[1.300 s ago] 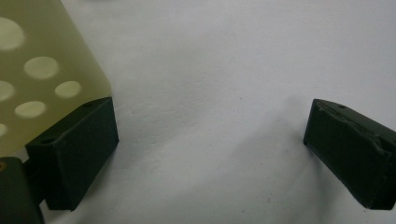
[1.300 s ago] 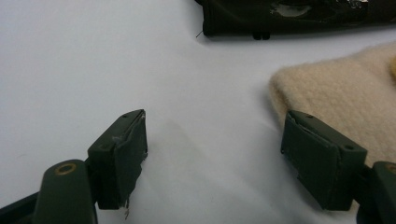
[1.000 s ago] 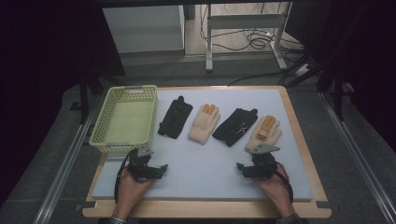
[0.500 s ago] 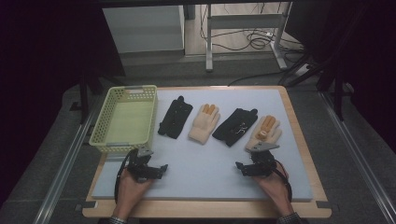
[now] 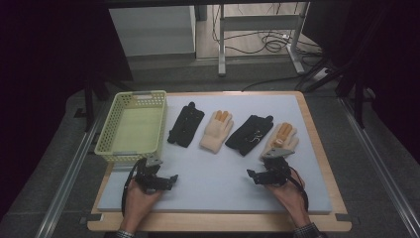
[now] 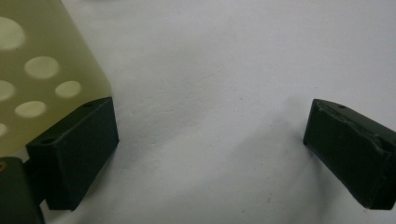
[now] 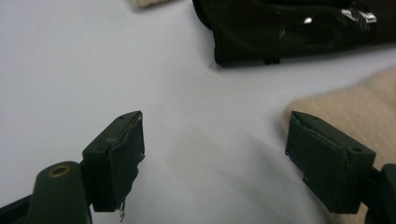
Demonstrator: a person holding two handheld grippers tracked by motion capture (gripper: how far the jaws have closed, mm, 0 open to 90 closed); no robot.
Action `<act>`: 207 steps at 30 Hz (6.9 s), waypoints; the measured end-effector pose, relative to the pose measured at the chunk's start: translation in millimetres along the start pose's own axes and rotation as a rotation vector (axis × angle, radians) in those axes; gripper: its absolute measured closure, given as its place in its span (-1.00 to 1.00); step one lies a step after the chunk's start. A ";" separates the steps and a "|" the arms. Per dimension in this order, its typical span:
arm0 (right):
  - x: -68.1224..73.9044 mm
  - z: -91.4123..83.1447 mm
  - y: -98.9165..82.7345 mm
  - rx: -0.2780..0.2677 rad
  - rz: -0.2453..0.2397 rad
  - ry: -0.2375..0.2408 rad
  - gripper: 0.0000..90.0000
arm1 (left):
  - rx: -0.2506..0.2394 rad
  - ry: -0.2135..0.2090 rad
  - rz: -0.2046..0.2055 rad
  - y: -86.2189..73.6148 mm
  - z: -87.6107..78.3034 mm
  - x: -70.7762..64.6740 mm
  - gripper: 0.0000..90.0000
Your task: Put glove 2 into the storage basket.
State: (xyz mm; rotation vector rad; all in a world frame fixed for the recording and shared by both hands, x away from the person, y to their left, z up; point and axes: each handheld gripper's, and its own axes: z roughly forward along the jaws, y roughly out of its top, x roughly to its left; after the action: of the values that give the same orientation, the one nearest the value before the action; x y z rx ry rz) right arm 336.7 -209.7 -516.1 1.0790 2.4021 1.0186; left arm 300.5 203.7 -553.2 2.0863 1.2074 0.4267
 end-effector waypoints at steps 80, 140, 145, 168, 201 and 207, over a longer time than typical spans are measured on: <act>23.9 0.4 78.0 -0.015 -0.153 0.174 0.82 | -0.001 0.000 0.000 -0.1 0.0 0.0 -0.93; 54.2 206.7 179.8 0.062 -0.107 0.093 0.37 | -0.002 -0.002 -0.003 -0.2 0.2 0.0 -0.93; 55.5 204.5 179.6 0.065 -0.089 0.111 0.90 | -0.001 -0.002 -0.003 -0.2 0.1 0.0 -0.93; 66.5 80.4 169.1 -0.015 -0.181 0.145 0.90 | -0.001 -0.002 -0.003 -0.2 0.2 0.0 -0.93; 103.6 191.4 159.3 0.035 -0.271 0.267 0.29 | 0.002 -0.003 -0.002 -0.2 -0.1 0.2 -0.93; 100.3 188.7 159.1 0.057 -0.249 0.273 0.97 | 0.002 -0.003 -0.002 -0.2 0.0 0.1 -0.93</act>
State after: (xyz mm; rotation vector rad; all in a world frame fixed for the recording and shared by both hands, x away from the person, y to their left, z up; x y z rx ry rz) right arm 453.9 29.1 -532.9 0.6690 2.7103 1.0735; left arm 300.4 203.9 -553.4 2.0867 1.2081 0.4218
